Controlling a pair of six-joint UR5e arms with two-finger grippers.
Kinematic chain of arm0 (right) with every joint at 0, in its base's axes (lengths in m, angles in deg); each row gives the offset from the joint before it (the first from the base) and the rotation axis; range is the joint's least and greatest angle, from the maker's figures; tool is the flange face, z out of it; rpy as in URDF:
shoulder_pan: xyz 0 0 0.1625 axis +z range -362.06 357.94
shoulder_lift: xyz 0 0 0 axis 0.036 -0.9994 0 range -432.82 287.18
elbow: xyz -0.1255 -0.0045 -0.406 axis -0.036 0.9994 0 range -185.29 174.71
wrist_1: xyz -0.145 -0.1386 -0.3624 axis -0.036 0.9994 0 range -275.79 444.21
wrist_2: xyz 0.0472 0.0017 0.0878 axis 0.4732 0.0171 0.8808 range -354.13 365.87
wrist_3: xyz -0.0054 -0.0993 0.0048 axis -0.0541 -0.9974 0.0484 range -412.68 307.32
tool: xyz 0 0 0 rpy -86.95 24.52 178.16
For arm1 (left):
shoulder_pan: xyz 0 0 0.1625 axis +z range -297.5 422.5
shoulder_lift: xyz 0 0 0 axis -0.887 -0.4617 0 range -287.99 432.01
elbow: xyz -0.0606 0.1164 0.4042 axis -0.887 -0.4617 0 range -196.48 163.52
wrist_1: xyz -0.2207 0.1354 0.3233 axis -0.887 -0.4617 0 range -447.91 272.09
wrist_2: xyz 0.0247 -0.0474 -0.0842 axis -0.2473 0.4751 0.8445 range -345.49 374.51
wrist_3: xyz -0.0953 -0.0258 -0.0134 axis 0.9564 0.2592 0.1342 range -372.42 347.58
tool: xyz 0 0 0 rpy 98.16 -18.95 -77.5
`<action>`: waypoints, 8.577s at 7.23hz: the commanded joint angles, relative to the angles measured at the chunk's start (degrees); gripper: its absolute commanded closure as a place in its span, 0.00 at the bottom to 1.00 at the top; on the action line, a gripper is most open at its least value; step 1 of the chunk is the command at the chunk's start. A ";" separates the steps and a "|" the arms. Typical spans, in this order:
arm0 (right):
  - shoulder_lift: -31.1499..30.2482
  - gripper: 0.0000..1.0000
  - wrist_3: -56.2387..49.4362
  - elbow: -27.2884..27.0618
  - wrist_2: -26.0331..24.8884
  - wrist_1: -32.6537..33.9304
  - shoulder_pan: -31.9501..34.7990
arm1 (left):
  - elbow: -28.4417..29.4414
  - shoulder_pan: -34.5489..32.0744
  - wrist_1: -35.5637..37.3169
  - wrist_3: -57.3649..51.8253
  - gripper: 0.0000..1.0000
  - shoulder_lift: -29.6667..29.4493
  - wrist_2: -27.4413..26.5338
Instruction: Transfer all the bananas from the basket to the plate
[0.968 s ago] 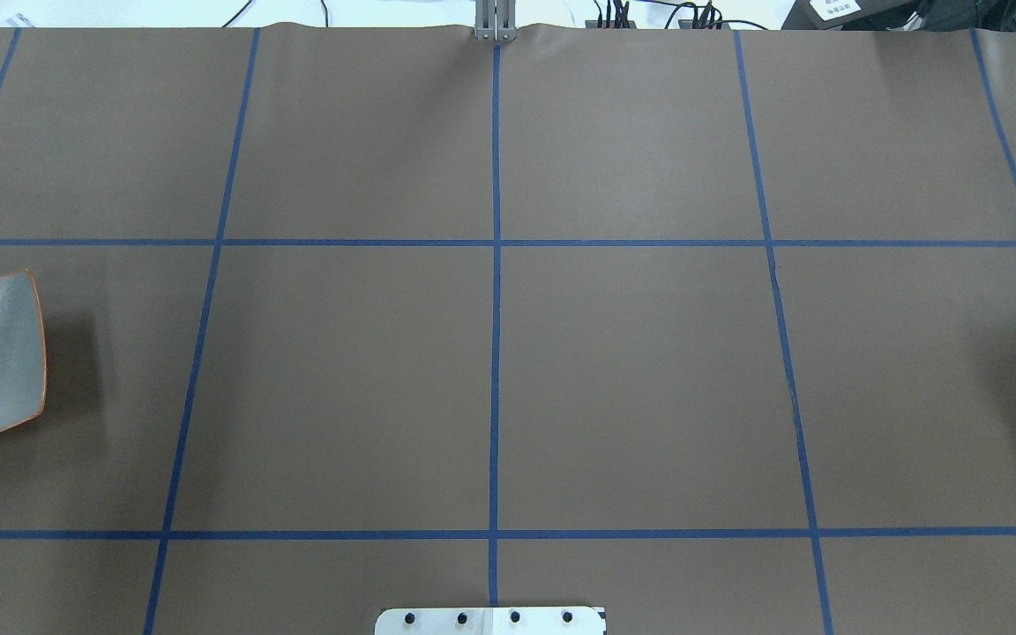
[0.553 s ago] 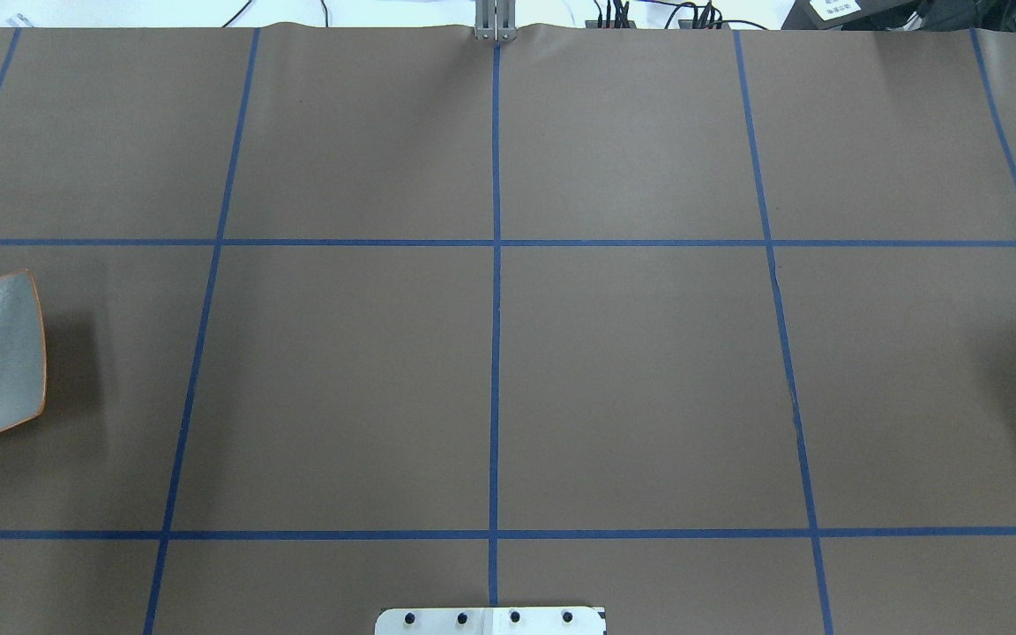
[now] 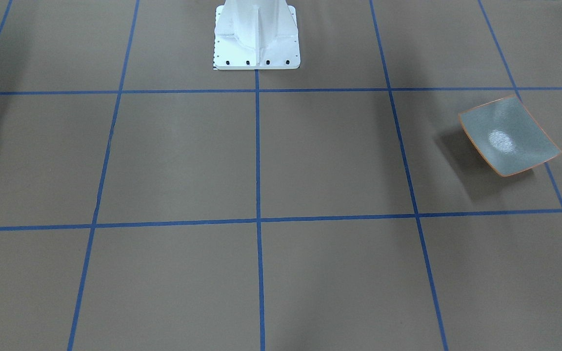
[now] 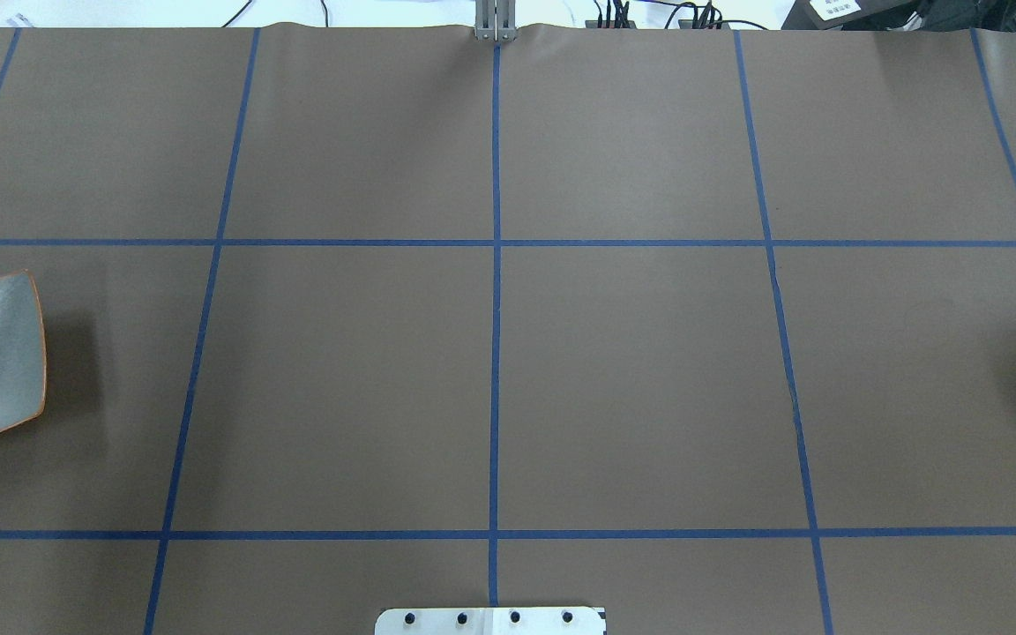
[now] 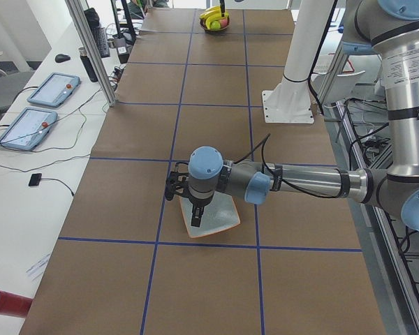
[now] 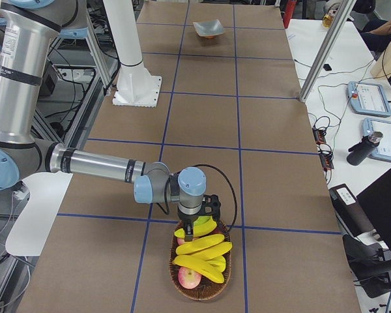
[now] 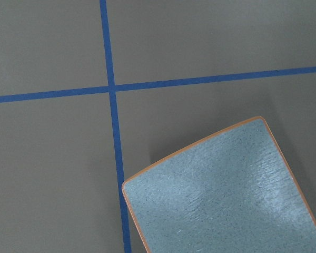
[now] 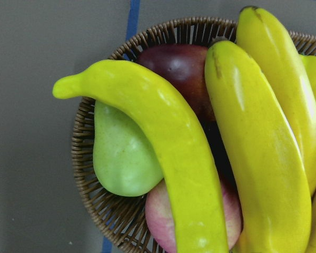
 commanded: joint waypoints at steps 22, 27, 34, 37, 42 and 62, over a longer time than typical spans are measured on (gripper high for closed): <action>6.93 1.00 11.23 -11.90 6.03 0.08 -5.70 | -0.45 1.83 -0.03 11.29 0.01 -9.00 5.01; 31.34 1.00 55.00 -11.21 5.33 -0.09 -27.67 | 3.31 18.16 -0.12 39.06 0.01 -35.16 4.76; 40.44 1.00 95.08 -11.48 -1.18 -18.09 -41.95 | 15.27 39.96 -30.41 78.81 0.03 -52.97 -17.17; 42.81 1.00 100.45 -10.43 -2.32 -21.18 -42.66 | 16.95 43.14 -37.63 83.21 0.03 -53.42 -20.63; 43.87 1.00 105.82 -10.33 -4.17 -24.96 -42.66 | 17.48 47.46 -41.34 84.90 0.04 -54.03 -27.23; 29.75 0.00 100.58 -10.42 -7.14 -35.51 -37.39 | 9.31 38.27 -40.99 80.89 1.00 -32.73 -18.04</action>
